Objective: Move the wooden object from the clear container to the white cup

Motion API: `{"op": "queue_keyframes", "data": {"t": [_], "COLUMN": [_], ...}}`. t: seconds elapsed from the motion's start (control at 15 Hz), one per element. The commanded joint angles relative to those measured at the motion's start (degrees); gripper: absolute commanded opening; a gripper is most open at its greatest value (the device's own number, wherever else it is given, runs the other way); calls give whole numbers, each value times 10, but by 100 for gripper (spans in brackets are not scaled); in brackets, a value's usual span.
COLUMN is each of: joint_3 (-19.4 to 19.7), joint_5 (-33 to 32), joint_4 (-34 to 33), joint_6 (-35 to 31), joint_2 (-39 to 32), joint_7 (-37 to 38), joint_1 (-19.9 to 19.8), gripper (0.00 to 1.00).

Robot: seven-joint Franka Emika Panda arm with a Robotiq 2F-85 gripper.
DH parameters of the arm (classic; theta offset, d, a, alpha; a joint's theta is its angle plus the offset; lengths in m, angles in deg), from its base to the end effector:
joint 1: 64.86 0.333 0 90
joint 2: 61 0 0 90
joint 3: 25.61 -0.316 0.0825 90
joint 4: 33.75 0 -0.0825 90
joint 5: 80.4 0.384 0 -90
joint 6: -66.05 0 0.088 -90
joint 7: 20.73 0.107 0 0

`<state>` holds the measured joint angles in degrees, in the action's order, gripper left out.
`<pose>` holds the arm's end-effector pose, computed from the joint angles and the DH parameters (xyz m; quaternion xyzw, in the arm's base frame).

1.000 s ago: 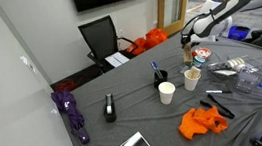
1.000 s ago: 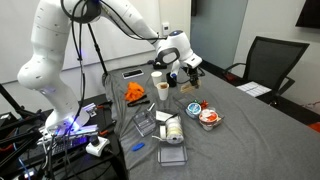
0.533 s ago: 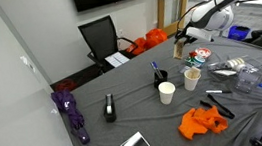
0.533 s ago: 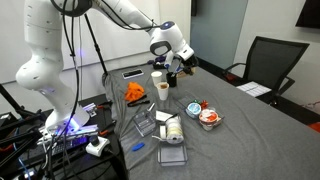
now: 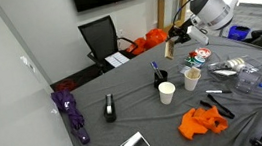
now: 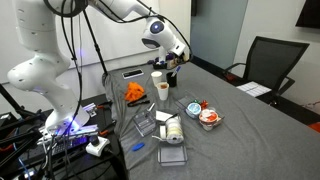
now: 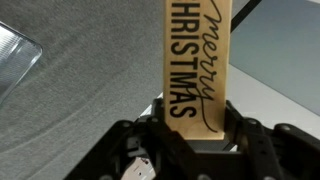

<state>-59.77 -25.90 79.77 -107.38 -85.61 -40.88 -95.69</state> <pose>0.6363 -0.0519 0.3257 -0.8753 0.2886 -0.2940 0.2533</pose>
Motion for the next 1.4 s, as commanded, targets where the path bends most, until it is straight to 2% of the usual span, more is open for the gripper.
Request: {"op": "queue_keyframes", "data": {"t": [0.0,0.27,0.6,0.93,1.27,1.33], "joint_3": [-73,-148,-209,-213,-214,-124], "joint_5": [63,160,317,383,413,440], "joint_4": [54,80,88,117,151,157], "joint_6": [16,14,51,149,297,365], "joint_2": [15,0,-4,1,7,52], "joint_7": [-138,-295,-439,-563,-622,-624], "joint_1": [-87,-174,-252,-295,-341,-270], "gripper": [31,31,31,31,31,31]}}
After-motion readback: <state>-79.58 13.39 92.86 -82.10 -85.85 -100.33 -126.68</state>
